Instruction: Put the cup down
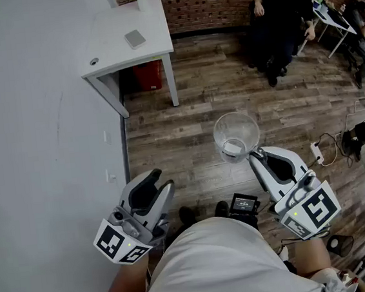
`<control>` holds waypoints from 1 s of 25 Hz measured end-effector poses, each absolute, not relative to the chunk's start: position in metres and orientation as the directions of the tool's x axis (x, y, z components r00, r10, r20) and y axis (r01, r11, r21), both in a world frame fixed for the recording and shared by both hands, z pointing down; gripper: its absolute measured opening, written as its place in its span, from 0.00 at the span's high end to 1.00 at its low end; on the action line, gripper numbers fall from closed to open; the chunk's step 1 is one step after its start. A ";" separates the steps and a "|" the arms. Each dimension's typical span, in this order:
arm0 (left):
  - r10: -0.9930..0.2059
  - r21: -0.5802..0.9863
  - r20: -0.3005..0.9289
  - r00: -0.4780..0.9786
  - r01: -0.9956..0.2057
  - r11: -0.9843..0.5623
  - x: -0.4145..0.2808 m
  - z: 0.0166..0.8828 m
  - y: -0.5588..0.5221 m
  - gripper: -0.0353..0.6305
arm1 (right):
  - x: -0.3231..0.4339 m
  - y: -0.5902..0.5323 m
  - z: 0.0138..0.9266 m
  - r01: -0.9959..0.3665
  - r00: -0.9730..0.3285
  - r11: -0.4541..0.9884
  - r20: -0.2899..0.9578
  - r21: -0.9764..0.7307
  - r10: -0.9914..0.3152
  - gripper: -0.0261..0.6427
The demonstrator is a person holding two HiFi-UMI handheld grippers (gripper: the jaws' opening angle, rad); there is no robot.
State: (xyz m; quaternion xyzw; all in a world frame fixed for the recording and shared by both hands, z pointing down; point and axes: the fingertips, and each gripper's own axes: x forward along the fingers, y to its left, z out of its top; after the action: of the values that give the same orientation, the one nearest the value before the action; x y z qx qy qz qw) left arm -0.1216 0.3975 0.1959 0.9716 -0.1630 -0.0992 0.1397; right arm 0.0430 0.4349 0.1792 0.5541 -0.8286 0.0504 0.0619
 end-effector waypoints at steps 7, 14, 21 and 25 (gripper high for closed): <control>-0.334 0.312 -0.145 0.931 -0.277 -0.909 -0.124 0.199 0.397 0.76 | 0.046 0.435 0.181 -0.935 -0.352 0.354 0.150 -0.015 -0.924 0.91; -0.329 0.309 -0.158 0.931 -0.270 -0.912 -0.135 0.201 0.392 0.77 | 0.045 0.431 0.176 -0.947 -0.319 0.321 0.110 -0.003 -0.941 0.91; -0.338 0.346 -0.153 0.929 -0.270 -0.899 -0.144 0.219 0.397 0.77 | 0.047 0.436 0.176 -0.963 -0.271 0.270 0.071 -0.018 -0.960 0.91; -0.344 0.345 -0.160 0.925 -0.274 -0.898 -0.148 0.217 0.396 0.77 | 0.049 0.434 0.170 -0.966 -0.259 0.258 0.050 -0.026 -0.965 0.91</control>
State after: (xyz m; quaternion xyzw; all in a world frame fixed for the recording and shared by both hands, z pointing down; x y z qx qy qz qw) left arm -0.1476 0.3962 0.2168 0.9680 -0.1594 -0.1090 0.1603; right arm 0.0490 0.4342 0.1705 0.6087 -0.7929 0.0254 0.0121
